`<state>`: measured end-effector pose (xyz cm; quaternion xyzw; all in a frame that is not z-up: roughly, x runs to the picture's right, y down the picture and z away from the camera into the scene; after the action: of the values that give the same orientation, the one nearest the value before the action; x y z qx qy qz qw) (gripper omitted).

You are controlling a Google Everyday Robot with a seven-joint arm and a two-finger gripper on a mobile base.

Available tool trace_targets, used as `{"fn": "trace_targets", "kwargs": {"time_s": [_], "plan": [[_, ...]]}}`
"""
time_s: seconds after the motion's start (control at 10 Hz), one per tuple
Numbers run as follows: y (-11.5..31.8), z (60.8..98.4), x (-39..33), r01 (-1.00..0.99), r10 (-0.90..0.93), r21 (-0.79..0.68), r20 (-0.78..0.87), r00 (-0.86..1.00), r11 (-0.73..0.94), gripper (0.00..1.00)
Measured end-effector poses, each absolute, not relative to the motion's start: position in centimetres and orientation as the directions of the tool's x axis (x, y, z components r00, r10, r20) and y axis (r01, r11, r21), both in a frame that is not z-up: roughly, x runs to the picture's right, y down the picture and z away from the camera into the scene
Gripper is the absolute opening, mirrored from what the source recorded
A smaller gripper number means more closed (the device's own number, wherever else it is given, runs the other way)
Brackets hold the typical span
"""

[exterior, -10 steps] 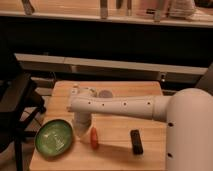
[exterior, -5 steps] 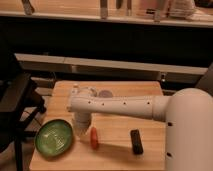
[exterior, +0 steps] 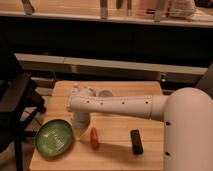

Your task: Push the ceramic bowl across the table

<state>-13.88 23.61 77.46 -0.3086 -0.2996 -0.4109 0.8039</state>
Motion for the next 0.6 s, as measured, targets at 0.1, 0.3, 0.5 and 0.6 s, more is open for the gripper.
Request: {"fn": "trace_targets", "kwargs": {"time_s": [0.1, 0.3, 0.5, 0.6], "plan": [[23.62, 77.54, -13.83, 0.848, -0.477, -0.249, 0.737, 0.479, 0.468, 0.01], [23.55, 77.6, -13.91, 0.853, -0.479, -0.241, 0.741, 0.47, 0.464, 0.01], [23.45, 77.62, -14.05, 0.857, -0.481, -0.233, 0.746, 0.461, 0.461, 0.01], [23.46, 77.63, -14.09, 0.859, -0.482, -0.231, 0.747, 0.458, 0.458, 0.01]]}}
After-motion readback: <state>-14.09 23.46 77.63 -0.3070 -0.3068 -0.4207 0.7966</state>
